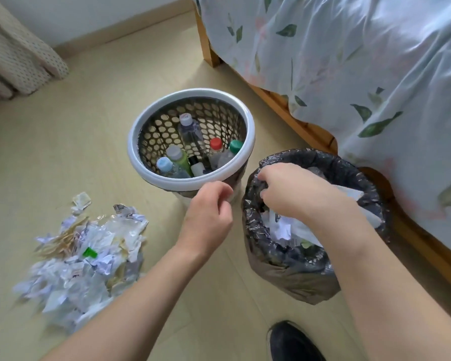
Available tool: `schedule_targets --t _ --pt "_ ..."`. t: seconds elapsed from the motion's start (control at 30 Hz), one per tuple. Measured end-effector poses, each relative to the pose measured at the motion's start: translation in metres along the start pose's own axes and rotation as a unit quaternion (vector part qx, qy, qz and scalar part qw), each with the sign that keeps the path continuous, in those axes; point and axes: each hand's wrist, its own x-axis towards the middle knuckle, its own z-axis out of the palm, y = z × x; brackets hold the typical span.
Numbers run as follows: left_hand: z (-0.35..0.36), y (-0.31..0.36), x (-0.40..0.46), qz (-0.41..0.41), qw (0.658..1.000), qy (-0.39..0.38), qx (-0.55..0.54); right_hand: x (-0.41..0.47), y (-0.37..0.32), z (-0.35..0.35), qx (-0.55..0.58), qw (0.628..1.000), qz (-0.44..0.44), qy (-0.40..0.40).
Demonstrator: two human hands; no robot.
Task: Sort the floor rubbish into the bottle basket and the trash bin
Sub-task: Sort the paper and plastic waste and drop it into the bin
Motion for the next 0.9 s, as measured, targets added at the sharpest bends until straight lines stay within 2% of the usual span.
schedule_targets --t 0.13,0.27,0.47,0.6,0.7,0.8,0.9 --pt "-0.038 -0.058 -0.030 -0.058 0.998 0.002 0.034 -0.001 -0.061 0.032 0.013 0.992 -0.126 -0.020" --pt "-0.078 -0.131 -0.071 -0.147 0.986 0.020 0.076 -0.003 -0.131 0.083 0.059 0.972 -0.209 -0.086" --pt "-0.125 -0.238 -0.144 -0.289 0.951 0.021 0.104 0.005 -0.215 0.167 0.045 0.957 -0.249 -0.143" --pt "-0.137 -0.294 -0.189 -0.347 0.930 0.032 0.120 0.011 -0.246 0.226 0.070 0.954 -0.227 -0.185" --pt "-0.140 -0.315 -0.197 -0.359 0.924 0.055 0.121 0.027 -0.264 0.248 0.093 0.964 -0.208 -0.139" --pt "-0.139 -0.328 -0.190 -0.347 0.927 0.073 0.122 0.049 -0.289 0.255 0.096 0.967 -0.225 -0.076" --pt "-0.140 -0.337 -0.179 -0.326 0.934 0.083 0.124 0.066 -0.313 0.265 0.065 0.969 -0.233 -0.061"
